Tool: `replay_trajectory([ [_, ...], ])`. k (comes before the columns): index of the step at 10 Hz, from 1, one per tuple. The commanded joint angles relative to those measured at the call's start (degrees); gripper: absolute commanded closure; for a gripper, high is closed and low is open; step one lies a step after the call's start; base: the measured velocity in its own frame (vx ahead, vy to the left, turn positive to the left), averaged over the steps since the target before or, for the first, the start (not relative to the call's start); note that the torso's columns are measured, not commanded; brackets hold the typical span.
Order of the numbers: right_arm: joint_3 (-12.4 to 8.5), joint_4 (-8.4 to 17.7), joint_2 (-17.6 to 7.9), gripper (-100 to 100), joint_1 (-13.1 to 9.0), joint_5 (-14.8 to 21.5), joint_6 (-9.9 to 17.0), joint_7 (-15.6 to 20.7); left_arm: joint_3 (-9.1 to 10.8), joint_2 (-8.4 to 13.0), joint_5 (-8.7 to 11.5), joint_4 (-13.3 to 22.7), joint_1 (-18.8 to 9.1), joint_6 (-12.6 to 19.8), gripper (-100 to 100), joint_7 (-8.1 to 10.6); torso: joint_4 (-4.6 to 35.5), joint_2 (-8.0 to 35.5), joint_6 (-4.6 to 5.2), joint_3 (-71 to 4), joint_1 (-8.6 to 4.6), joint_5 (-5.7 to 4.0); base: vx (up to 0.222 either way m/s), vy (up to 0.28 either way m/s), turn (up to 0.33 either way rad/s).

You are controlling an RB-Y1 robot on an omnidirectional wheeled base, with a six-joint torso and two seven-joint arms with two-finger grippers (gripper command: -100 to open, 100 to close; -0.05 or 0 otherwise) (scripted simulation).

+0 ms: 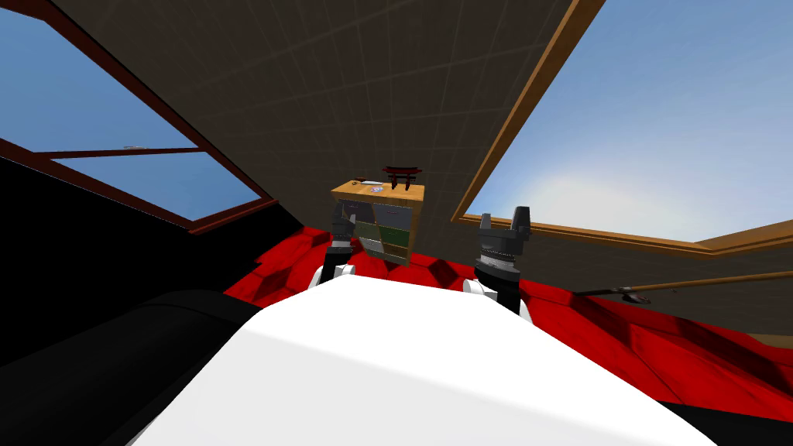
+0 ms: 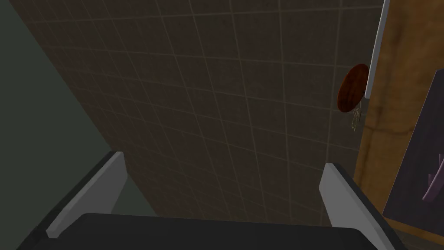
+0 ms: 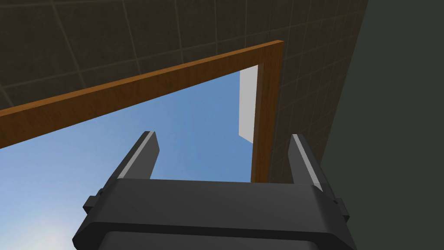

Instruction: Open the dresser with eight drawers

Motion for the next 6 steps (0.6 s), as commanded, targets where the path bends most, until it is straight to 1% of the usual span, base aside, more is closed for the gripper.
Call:
replay_trajectory([
  [1,0.0,0.0,0.0,0,0.0,0.0,0.0,0.0,0.00,0.0,0.0,0.0,0.0,0.0,0,0.00,2.3,2.3,0.00,-4.7,0.00,0.00,0.000,0.000,0.000],
  [3,0.0,0.0,0.0,0,0.0,0.0,0.0,0.0,0.00,0.0,0.0,0.0,0.0,0.0,0,0.00,10.1,10.0,0.00,-20.1,0.00,0.00,0.000,0.000,0.000],
  [6,0.0,0.0,0.0,0,0.0,0.0,0.0,0.0,0.00,0.0,0.0,0.0,0.0,0.0,0,0.00,22.7,22.7,0.00,-45.4,0.00,0.00,0.000,0.000,0.000],
])
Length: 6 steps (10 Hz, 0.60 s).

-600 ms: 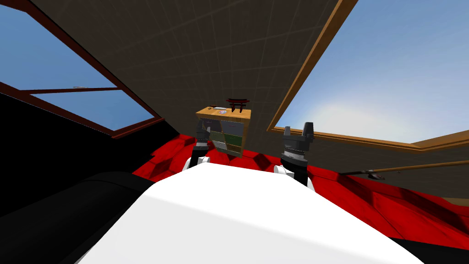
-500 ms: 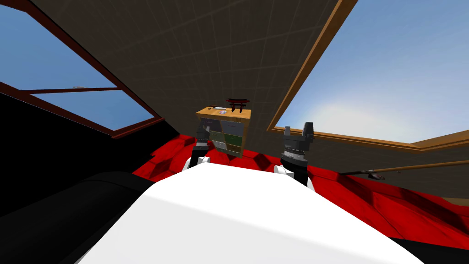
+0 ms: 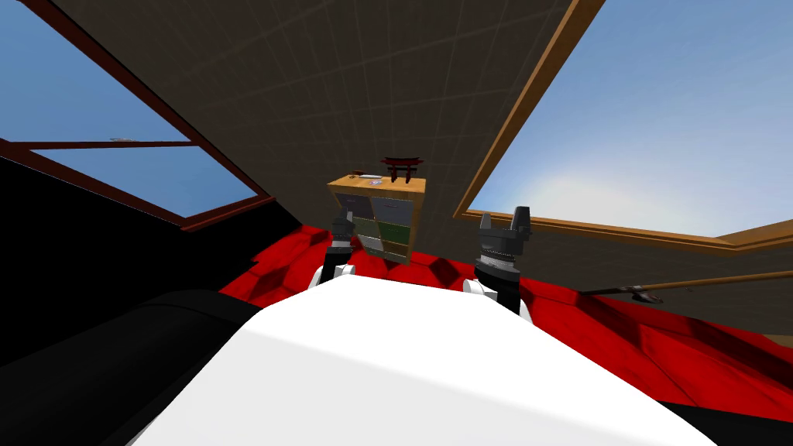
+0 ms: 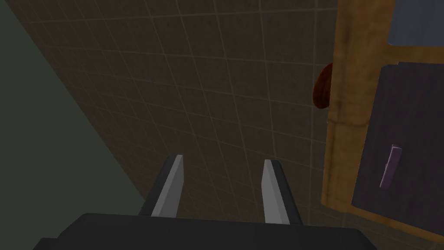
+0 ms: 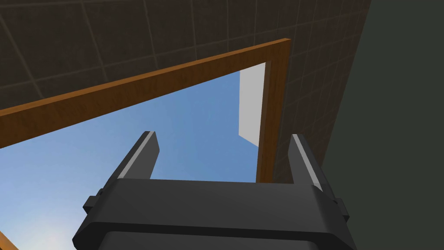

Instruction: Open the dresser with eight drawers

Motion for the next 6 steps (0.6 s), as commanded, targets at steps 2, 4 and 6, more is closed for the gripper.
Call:
replay_trajectory([
  [2,0.0,0.0,0.0,0,0.0,0.0,0.0,0.0,0.00,0.0,0.0,0.0,0.0,0.0,0,0.00,8.5,8.5,0.00,-16.9,0.00,0.00,0.000,0.000,0.000],
  [4,0.0,0.0,0.0,0,0.0,0.0,0.0,0.0,-0.02,2.5,-0.1,1.3,-0.4,-0.2,-100,-0.22,16.9,16.9,0.00,-33.8,0.00,0.00,0.009,-0.008,-0.005],
  [6,0.0,0.0,0.0,0,0.0,0.0,0.0,0.0,-0.06,4.7,-0.3,4.0,-1.2,-0.6,-100,-0.67,19.4,19.3,0.00,-38.9,-0.06,-0.02,0.031,-0.044,-0.013],
])
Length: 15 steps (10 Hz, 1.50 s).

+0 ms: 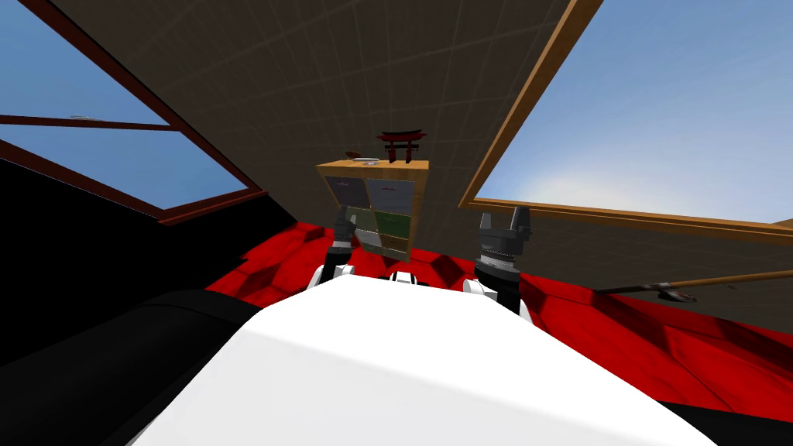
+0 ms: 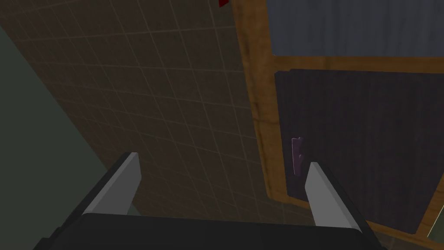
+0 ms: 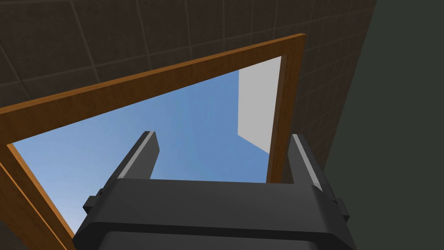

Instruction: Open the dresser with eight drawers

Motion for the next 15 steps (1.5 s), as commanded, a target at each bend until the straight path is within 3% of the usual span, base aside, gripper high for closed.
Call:
replay_trajectory([
  [1,0.0,0.0,0.0,0,0.0,0.0,0.0,0.0,-0.01,2.6,-0.2,3.5,-1.0,-0.6,-100,-0.58,0.2,0.1,0.00,-0.3,-0.06,-0.01,0.039,-0.055,-0.010],
  [6,0.0,0.0,0.0,0,0.0,0.0,0.0,0.0,-0.09,3.5,-0.7,8.9,-2.7,-1.4,-100,-1.50,0.3,0.3,0.00,-0.3,0.06,0.01,0.033,-0.041,-0.011],
  [15,0.0,0.0,0.0,0,0.0,0.0,0.0,0.0,-0.24,2.5,-1.5,19.7,-5.9,-3.2,-100,-3.31,0.2,0.3,0.00,-0.3,0.06,0.02,0.033,-0.042,-0.011],
])
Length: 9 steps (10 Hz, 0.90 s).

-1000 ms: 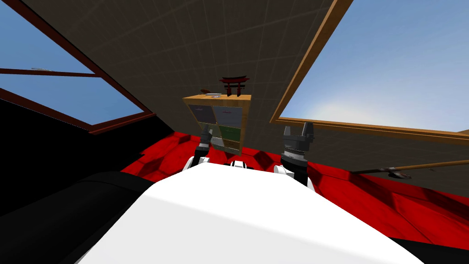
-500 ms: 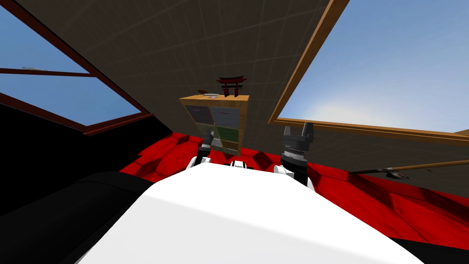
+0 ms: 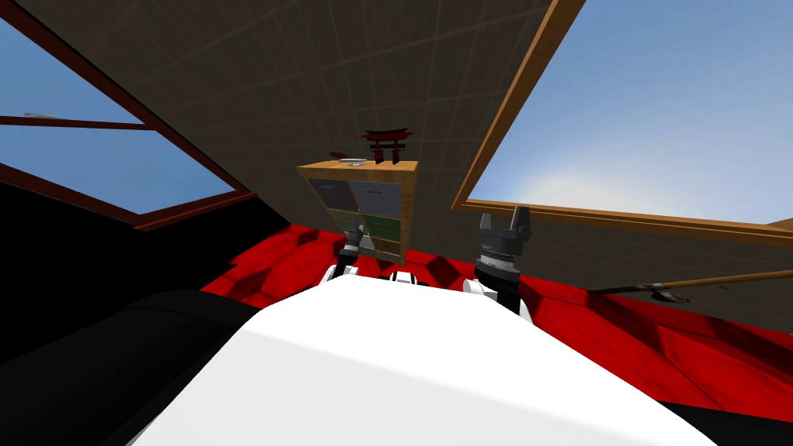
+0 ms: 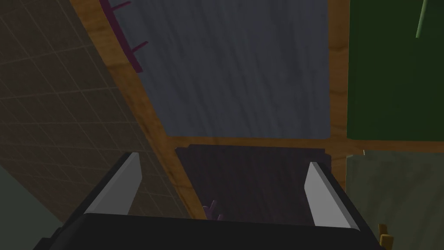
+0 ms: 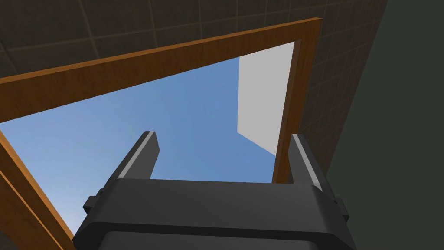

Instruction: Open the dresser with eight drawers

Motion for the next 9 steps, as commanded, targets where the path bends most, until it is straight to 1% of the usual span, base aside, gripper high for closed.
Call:
replay_trajectory([
  [1,0.0,0.0,0.0,0,0.0,0.0,0.0,0.0,0.07,0.2,-0.2,3.4,-1.2,-0.4,-100,-0.52,0.0,0.0,0.00,0.0,-0.04,-0.01,0.040,-0.052,-0.010],
  [2,0.0,0.0,0.0,0,0.0,0.0,0.0,0.0,0.04,0.4,-0.3,5.3,-1.8,-0.7,-100,-0.83,0.0,0.0,0.00,0.0,-0.03,-0.01,0.042,-0.047,-0.015],
  [9,0.0,0.0,0.0,0,0.0,0.0,0.0,0.0,-0.06,1.1,-0.9,12.4,-3.9,-1.9,-100,-2.03,0.0,0.0,0.00,0.0,-0.02,-0.01,0.032,-0.039,-0.010],
])
